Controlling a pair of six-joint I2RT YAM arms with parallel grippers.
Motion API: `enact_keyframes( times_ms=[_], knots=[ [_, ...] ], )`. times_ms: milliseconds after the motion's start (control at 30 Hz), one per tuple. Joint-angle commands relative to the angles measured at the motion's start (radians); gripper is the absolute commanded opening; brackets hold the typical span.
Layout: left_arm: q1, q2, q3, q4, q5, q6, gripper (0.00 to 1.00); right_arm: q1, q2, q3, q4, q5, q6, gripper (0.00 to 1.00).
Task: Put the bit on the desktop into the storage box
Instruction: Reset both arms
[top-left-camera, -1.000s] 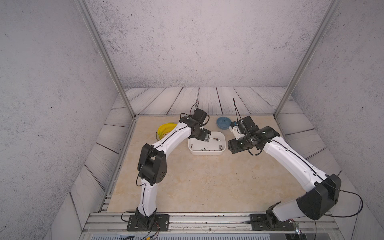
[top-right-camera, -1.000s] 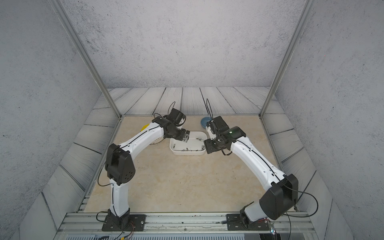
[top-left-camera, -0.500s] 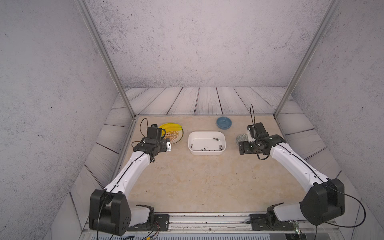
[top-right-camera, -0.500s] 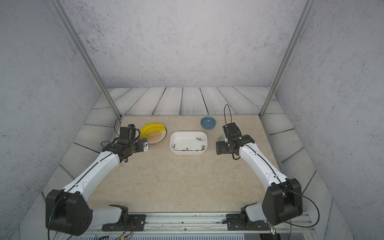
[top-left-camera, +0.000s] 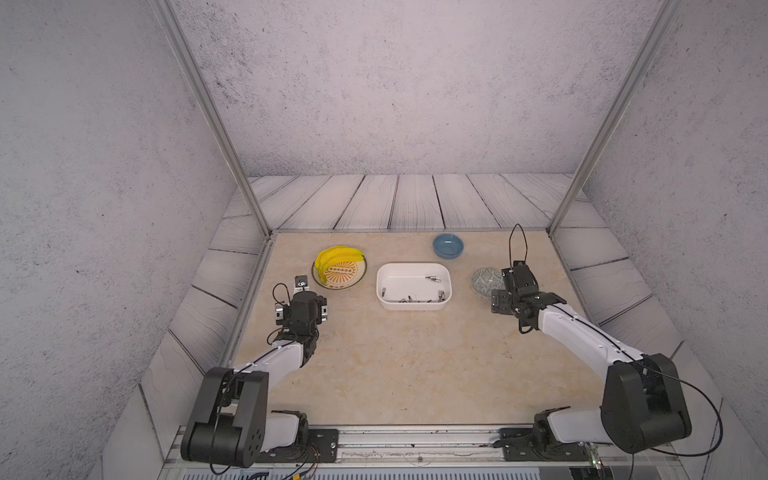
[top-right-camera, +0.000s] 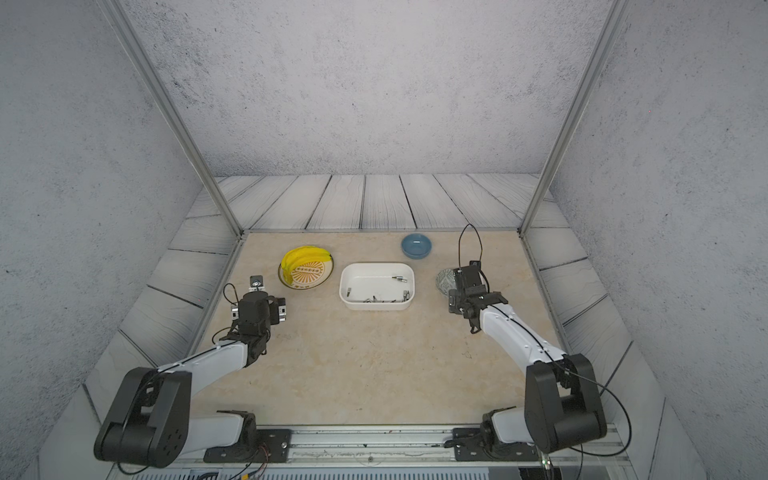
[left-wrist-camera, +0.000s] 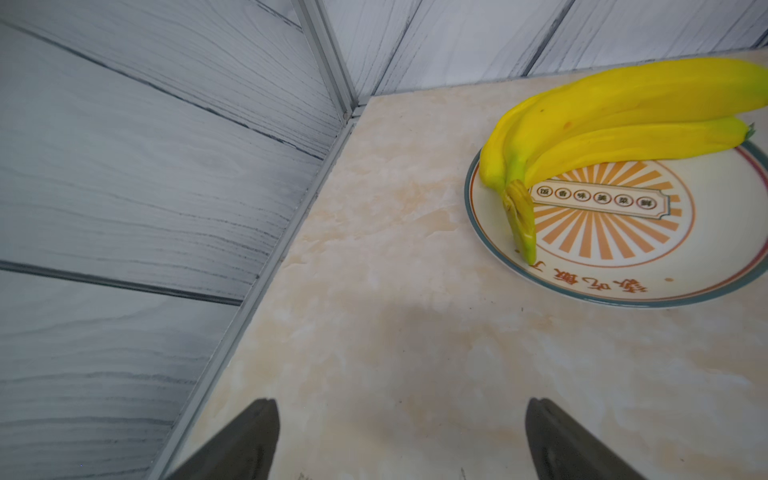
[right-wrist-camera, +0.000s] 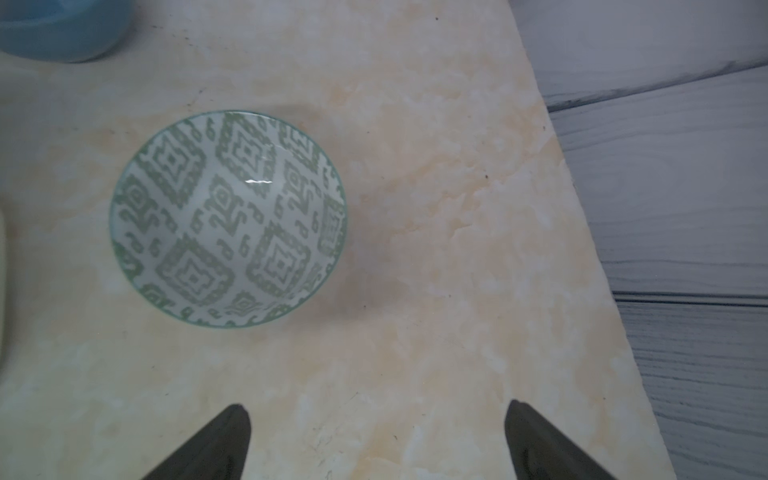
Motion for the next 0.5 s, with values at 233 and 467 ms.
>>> enact_keyframes(
  times_ms=[233,467],
  knots=[
    [0.101,0.174,-0.033,0.372,0.241,-0.003,0.98,-0.016,0.065,-0.345,0.916,0.241,-0.241,1.00],
    [0.101,0.145,-0.004,0.266,0.231,-0.016,0.98,-0.037,0.171,-0.438,1.259,0.190,-0.268,0.98]
  ],
)
